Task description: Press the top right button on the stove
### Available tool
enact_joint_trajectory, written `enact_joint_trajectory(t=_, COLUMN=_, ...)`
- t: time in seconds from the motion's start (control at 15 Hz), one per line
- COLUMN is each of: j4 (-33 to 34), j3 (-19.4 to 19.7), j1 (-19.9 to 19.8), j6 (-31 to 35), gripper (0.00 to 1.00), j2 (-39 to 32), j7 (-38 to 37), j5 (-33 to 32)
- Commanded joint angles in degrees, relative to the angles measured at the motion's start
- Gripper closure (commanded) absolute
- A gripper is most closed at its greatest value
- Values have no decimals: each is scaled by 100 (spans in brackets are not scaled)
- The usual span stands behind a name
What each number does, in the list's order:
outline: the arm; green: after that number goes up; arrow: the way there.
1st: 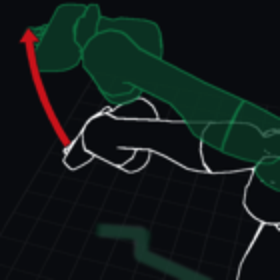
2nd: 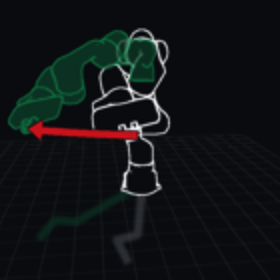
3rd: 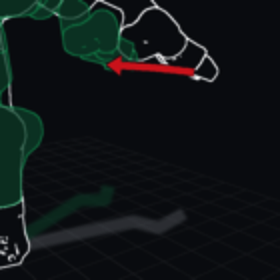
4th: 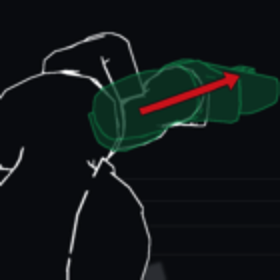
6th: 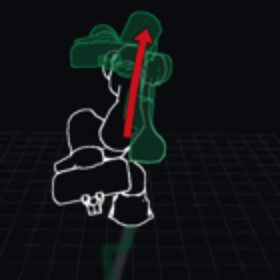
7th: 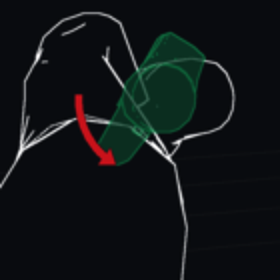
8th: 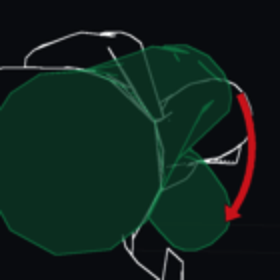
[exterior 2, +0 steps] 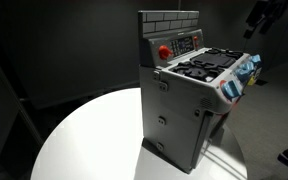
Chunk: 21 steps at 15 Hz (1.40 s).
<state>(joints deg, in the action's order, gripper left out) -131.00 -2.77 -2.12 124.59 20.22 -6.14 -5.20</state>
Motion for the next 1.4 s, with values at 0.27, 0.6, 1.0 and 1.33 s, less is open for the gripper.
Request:
enact_joint_trajectory(t=0.27, j4=907, j3=-184, j1=19, j6=700, gripper=0, j2=-1018, j7=-673, j5=-172)
enact_joint_trajectory(t=0.6, j4=1468, j3=-170, j1=58, j6=756, gripper=0, j2=-1631, j7=-1047, j5=-375)
enact_joint_trajectory(t=1.0, j4=2116, j3=-79, j1=166, j6=643, gripper=0, j2=-2249, j7=-1337, j5=-490)
enact_joint_trajectory(t=1.33, j4=2507, j3=33, j1=257, j6=568, gripper=0, j2=-2613, j7=-1459, j5=-479)
